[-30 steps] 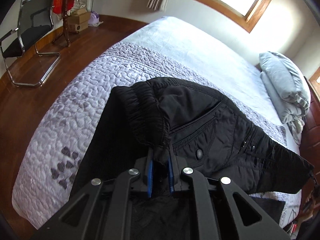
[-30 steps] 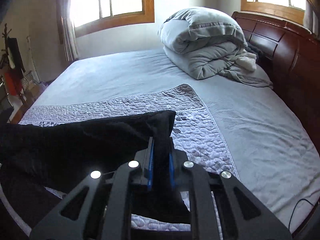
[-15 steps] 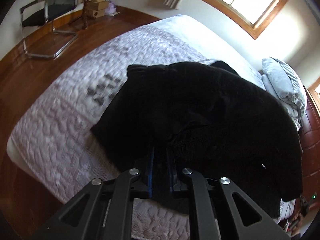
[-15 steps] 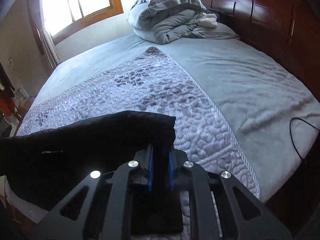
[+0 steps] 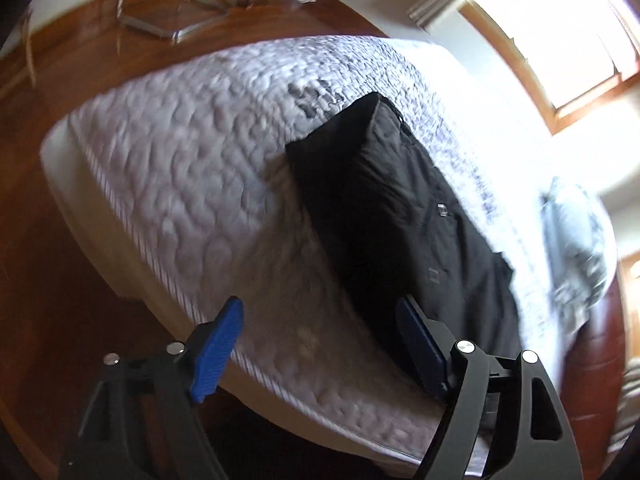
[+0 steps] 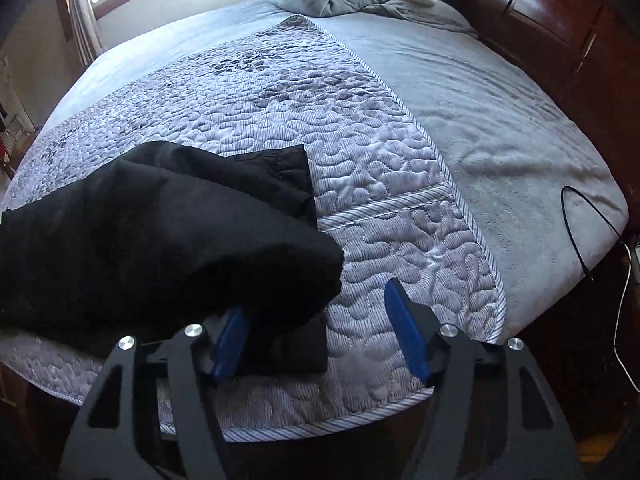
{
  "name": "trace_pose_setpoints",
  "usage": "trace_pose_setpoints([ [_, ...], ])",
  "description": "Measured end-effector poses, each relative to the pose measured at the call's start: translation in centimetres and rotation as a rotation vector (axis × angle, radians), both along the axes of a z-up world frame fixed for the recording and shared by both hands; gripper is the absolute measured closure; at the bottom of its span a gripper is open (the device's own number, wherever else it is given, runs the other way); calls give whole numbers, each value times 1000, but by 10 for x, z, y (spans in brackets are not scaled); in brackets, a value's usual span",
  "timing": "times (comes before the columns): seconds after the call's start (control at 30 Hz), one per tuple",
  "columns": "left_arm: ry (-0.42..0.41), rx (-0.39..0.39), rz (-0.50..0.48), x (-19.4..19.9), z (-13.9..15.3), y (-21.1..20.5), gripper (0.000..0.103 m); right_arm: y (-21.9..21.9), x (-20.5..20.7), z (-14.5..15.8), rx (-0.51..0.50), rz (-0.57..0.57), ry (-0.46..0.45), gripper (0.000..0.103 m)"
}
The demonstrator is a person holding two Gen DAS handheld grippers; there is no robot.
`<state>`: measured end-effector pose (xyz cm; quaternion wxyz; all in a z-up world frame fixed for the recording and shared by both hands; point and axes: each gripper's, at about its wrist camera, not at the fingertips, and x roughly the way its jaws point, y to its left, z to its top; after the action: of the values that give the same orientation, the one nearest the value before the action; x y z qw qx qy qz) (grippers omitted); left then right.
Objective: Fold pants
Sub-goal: 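Lift the waistband with the left gripper while the right gripper lifts the hem, folding one leg over the other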
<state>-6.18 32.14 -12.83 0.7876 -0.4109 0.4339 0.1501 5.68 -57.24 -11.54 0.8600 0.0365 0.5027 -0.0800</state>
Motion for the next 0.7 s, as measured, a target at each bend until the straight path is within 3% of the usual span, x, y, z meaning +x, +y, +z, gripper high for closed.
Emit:
trace_pose_setpoints([
  [0.13,-106,-6,-24,-4,16,-16,15,-5,-6,13,22,-39,-29,37],
  [0.23,-79,38,-51,19,19,-25,13,-4,-8,21,43,-58,-58,37],
  [0.33,-1,31,1,41,8,-20,13,0,-13,26,46,-55,-73,37],
  [0.37,-12,4,14,45,4,-17,18,1,-15,27,45,-54,-75,36],
  [0.4,-34,-18,13,51,1,-15,39,2,-18,28,44,-56,-75,36],
  [0.43,-47,-12,0,58,2,-14,51,1,-20,28,45,-61,-74,36],
  [0.47,-44,8,-9,62,3,-15,69,1,-22,28,47,-66,-75,35],
  [0.53,-35,72,-25,74,11,-18,87,-2,-24,26,60,-80,-71,35],
  [0.63,-118,74,-26,81,35,-17,94,-2,-25,26,71,-92,-75,35],
  [0.7,-201,159,-61,82,64,-26,94,0,-25,28,78,-90,-83,35],
])
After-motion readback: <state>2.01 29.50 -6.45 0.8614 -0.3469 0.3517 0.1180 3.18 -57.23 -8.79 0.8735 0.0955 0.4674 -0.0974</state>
